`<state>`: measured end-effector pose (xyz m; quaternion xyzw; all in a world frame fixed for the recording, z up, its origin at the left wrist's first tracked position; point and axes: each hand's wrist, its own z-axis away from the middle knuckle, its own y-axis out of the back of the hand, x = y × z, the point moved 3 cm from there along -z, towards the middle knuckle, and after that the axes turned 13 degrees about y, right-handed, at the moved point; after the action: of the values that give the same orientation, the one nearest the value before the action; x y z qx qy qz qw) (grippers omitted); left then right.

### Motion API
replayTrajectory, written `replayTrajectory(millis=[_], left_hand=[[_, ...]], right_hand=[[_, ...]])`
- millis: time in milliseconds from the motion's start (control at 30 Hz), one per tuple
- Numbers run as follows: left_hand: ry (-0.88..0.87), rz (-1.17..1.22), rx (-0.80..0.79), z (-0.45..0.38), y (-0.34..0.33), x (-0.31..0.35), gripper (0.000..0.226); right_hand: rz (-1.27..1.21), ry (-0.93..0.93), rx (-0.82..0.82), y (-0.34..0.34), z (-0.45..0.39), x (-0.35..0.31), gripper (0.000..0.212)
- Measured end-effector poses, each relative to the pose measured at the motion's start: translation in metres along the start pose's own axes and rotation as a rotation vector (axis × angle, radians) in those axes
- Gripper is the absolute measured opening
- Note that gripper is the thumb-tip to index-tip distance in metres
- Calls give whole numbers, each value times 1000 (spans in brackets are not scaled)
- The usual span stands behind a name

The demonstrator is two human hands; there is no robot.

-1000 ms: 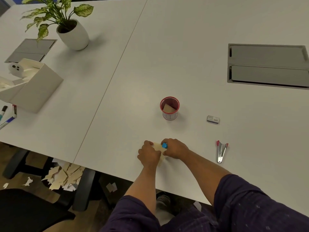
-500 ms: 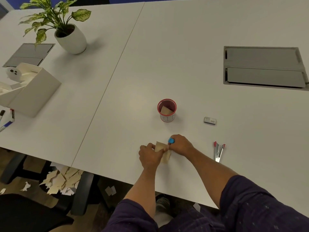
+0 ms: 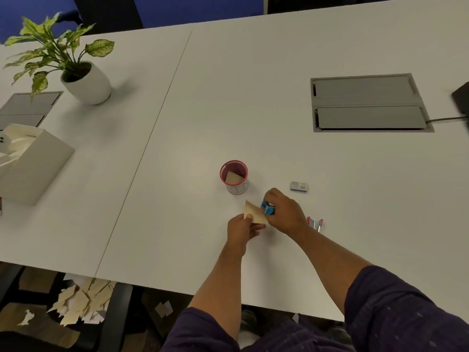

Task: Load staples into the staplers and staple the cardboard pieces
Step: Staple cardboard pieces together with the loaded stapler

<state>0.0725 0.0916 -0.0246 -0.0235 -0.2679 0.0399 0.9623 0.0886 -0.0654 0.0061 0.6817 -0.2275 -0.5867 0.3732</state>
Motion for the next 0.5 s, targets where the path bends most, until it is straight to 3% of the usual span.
replayTrajectory(millis=[100, 167, 333, 500], left_hand=[[46, 87, -37, 2, -15, 5, 20], [68, 121, -46, 3, -22, 6, 21], [95, 178, -74, 2, -28, 0, 33], [107, 118, -156, 3, -33, 0, 62]], right_hand=[[7, 88, -117, 0, 10, 2, 47], [-8, 68, -107, 1, 15, 6, 56], [-19, 30, -111, 7, 24, 13, 59], [-42, 34, -127, 15, 29, 14, 58]])
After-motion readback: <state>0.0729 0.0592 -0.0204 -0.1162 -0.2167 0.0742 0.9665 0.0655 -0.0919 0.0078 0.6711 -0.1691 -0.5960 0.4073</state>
